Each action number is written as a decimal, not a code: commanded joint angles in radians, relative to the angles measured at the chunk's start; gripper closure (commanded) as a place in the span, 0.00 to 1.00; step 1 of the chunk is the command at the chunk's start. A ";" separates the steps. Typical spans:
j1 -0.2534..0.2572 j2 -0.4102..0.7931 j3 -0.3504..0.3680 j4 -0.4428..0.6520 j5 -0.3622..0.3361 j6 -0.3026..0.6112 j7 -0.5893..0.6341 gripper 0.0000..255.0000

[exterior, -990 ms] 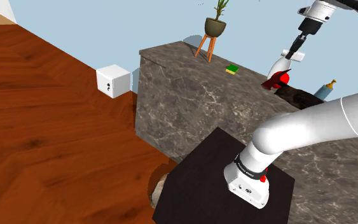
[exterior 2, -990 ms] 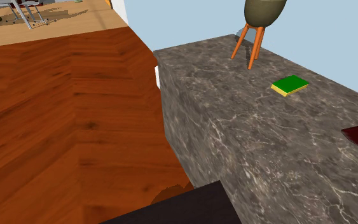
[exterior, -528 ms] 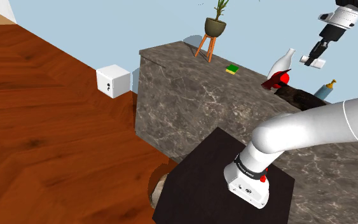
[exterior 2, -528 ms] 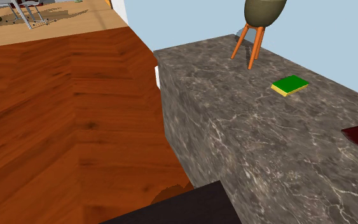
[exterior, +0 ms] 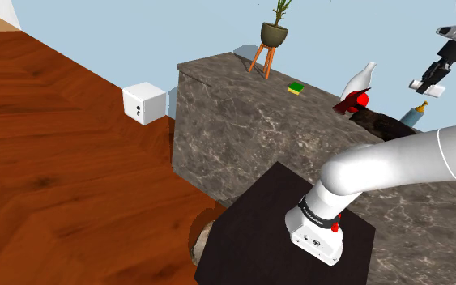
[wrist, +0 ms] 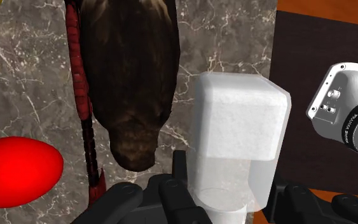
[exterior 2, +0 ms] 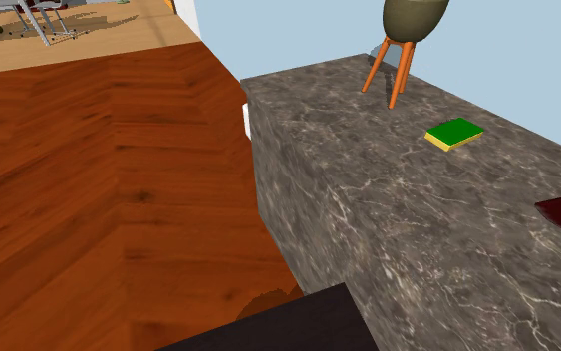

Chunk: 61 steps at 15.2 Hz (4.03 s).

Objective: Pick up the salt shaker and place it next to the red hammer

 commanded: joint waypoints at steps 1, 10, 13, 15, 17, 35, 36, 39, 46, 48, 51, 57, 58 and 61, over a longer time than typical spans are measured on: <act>0.012 0.006 -0.054 0.040 -0.017 -0.007 -0.056 1.00; -0.020 -0.046 -0.075 -0.082 -0.057 0.081 -0.054 1.00; -0.032 -0.064 -0.077 -0.132 -0.069 0.114 -0.044 1.00; -0.039 -0.075 -0.081 -0.163 -0.078 0.137 -0.039 1.00; -0.045 -0.084 -0.085 -0.193 -0.086 0.159 -0.033 1.00; -0.074 -0.140 -0.171 -0.426 -0.167 0.361 0.006 1.00; -0.074 -0.141 -0.178 -0.437 -0.172 0.372 0.007 1.00; -0.075 -0.141 -0.200 -0.468 -0.185 0.409 0.011 1.00; -0.091 -0.101 -0.253 -0.539 -0.186 0.515 -0.004 1.00; -0.086 -0.099 -0.273 -0.556 -0.196 0.540 -0.001 1.00; -0.089 -0.087 -0.282 -0.566 -0.192 0.560 -0.006 1.00; -0.119 -0.037 -0.269 -0.572 -0.147 0.589 -0.040 1.00; -0.107 -0.029 -0.256 -0.555 -0.132 0.575 -0.028 0.00; -0.146 -0.051 -0.224 -0.580 -0.142 0.567 -0.023 0.00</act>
